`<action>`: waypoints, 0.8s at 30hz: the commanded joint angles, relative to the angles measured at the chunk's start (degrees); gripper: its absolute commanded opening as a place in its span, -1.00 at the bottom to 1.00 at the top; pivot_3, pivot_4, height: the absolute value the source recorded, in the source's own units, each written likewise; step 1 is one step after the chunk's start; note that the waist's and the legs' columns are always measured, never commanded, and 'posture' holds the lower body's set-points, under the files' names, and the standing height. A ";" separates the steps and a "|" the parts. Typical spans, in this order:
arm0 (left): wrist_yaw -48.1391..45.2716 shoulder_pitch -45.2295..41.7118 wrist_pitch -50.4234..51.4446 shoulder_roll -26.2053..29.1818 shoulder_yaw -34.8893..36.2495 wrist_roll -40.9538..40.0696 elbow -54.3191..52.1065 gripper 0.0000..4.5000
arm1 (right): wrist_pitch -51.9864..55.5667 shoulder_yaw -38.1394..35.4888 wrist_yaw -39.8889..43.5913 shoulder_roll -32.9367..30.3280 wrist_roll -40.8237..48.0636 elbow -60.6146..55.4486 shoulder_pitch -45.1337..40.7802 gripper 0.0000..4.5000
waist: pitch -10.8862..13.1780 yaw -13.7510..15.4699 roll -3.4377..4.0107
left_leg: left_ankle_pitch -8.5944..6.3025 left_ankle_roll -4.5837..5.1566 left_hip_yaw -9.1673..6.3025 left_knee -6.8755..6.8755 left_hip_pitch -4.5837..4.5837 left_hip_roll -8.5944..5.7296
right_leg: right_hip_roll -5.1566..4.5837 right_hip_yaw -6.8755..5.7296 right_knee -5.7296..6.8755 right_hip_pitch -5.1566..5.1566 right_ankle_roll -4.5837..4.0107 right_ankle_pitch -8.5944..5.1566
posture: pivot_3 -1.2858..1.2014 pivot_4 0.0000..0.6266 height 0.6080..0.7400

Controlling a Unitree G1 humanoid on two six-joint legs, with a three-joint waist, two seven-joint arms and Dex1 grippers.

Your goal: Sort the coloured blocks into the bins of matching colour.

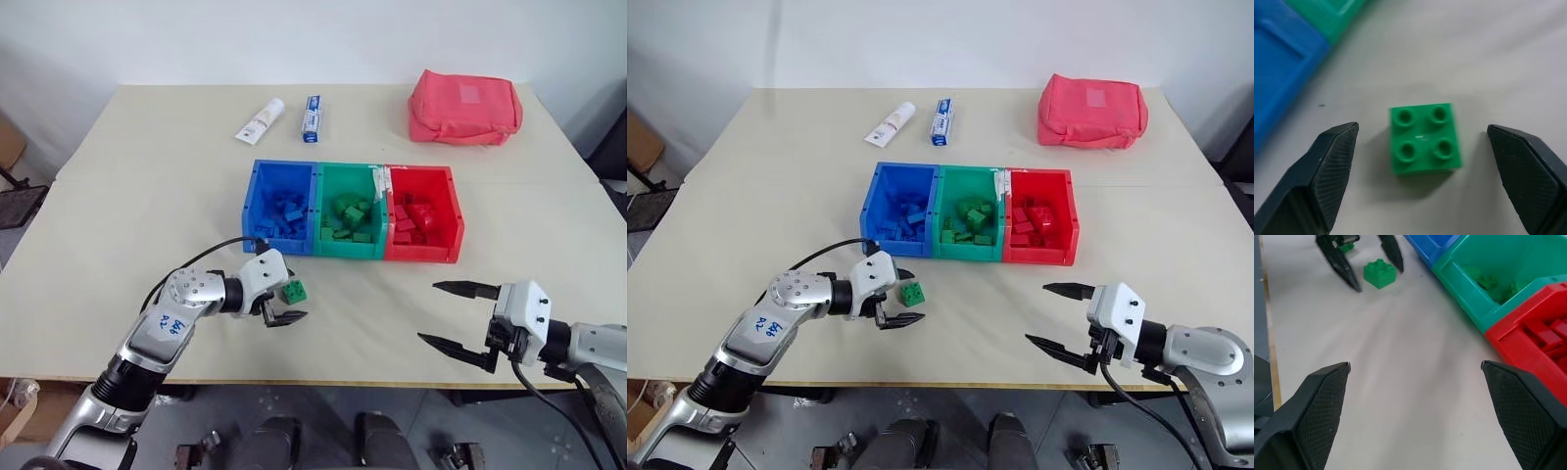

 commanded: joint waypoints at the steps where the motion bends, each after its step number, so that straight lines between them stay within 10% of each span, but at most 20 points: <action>1: -0.37 -0.83 -0.97 0.32 0.19 0.68 0.21 0.43 | -0.72 -1.34 -1.12 0.43 0.60 -2.40 0.39 1.00 | 0.00 -0.08 0.00 | 0.00 0.00 0.01 0.00 0.00 0.00 | 0.00 0.01 0.00 0.00 0.00 0.00 | 0.03 -0.52 1.00; 7: -2.00 -2.13 -2.23 -1.85 1.41 -1.82 0.73 -0.35 | 0.32 -2.55 -4.38 3.22 2.88 -2.91 1.55 1.00 | 0.00 -0.01 0.00 | 0.00 0.00 -0.01 0.01 0.00 0.00 | -0.01 -0.01 0.00 0.01 0.00 0.00 | 0.03 -0.52 1.00; 24: 8.20 -26.20 -19.27 -23.01 6.40 -2.00 29.79 -0.19 | 1.39 -6.08 -21.84 13.88 5.10 -10.33 1.64 1.00 | 0.01 -0.13 -0.03 | 0.01 -0.01 0.01 0.18 -0.02 -0.04 | 0.05 -0.02 0.11 0.00 0.04 0.02 | 0.03 -0.52 1.00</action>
